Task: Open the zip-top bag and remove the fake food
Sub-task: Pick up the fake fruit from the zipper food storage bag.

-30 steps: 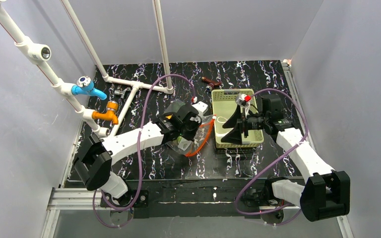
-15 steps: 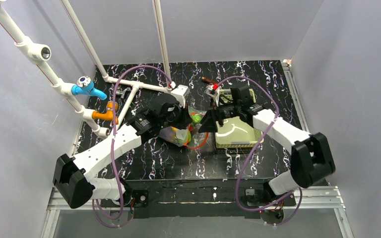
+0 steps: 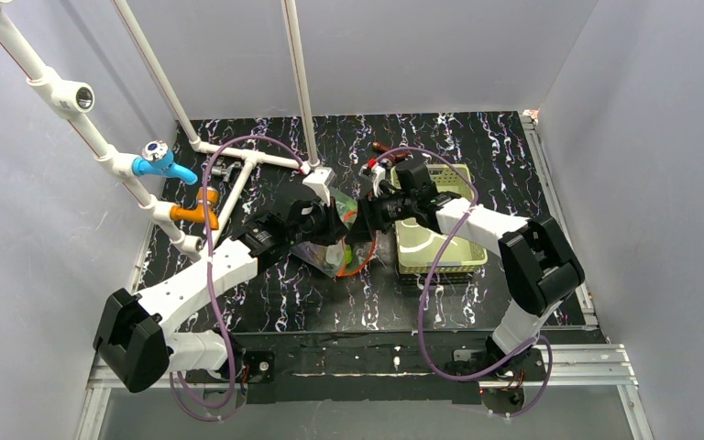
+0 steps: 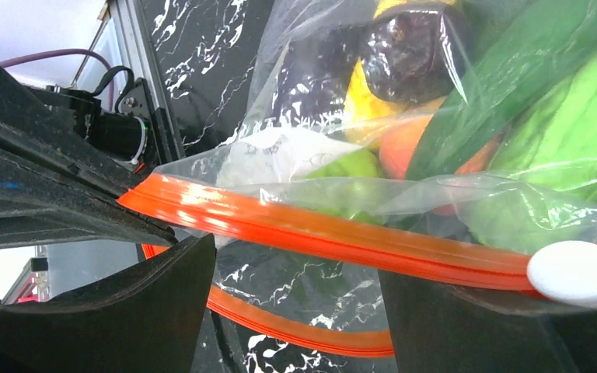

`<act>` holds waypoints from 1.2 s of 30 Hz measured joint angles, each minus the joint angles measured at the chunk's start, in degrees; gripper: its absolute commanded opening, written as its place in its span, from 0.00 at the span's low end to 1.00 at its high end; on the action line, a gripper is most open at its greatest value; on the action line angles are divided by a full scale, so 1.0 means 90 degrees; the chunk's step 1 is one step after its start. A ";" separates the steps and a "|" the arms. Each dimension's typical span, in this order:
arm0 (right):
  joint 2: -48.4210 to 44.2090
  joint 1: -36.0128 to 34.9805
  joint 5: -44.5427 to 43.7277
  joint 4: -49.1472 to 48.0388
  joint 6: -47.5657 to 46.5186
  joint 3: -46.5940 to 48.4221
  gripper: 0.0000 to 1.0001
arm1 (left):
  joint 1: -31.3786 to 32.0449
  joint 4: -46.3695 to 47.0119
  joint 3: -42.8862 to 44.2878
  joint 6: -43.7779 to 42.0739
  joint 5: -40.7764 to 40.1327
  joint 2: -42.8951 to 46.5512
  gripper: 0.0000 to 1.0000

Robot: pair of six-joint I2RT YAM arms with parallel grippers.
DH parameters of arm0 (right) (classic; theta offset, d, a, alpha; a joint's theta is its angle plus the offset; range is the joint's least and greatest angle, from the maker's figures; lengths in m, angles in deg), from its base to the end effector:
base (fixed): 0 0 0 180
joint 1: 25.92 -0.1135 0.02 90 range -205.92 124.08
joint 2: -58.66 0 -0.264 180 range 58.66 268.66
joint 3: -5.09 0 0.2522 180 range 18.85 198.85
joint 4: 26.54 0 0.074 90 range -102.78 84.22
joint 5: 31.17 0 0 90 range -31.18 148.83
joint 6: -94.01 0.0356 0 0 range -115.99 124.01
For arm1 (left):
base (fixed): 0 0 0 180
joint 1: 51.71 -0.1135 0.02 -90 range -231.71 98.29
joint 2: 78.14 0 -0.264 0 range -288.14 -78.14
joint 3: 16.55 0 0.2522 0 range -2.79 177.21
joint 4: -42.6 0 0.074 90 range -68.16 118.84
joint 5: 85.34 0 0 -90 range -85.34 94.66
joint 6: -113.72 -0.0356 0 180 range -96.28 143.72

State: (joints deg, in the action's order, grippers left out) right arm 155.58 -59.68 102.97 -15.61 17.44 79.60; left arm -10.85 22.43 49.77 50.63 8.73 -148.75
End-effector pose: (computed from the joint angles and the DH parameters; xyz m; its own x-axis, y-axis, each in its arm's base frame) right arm 0.2923 0.2252 0.2247 -0.6494 -0.2336 -0.7237 -0.7522 0.3368 0.5663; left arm 0.2128 -0.1874 0.2983 -0.5967 -0.0808 -0.7984 0.4837 0.7576 -0.4382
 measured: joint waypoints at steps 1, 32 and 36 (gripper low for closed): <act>0.0051 -0.0015 -0.0036 -0.0029 0.0019 0.0000 0.81 | -0.0015 0.0017 -0.0058 0.0015 0.0010 0.0000 0.00; 0.1168 -0.0253 -0.0483 -0.0554 0.0714 0.0117 0.71 | -0.0194 -0.1656 -0.0141 -0.0668 -0.0546 0.0809 0.27; 0.1258 -0.0250 -0.0454 -0.0512 0.0731 0.0277 0.72 | -0.0226 -0.2016 0.0044 -0.0908 -0.1418 0.0556 0.10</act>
State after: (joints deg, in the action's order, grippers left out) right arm 166.91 -61.93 98.88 -20.23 24.02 82.09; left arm -12.88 4.29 50.16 42.46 -4.03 -143.75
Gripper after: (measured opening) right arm 0.716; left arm 0.179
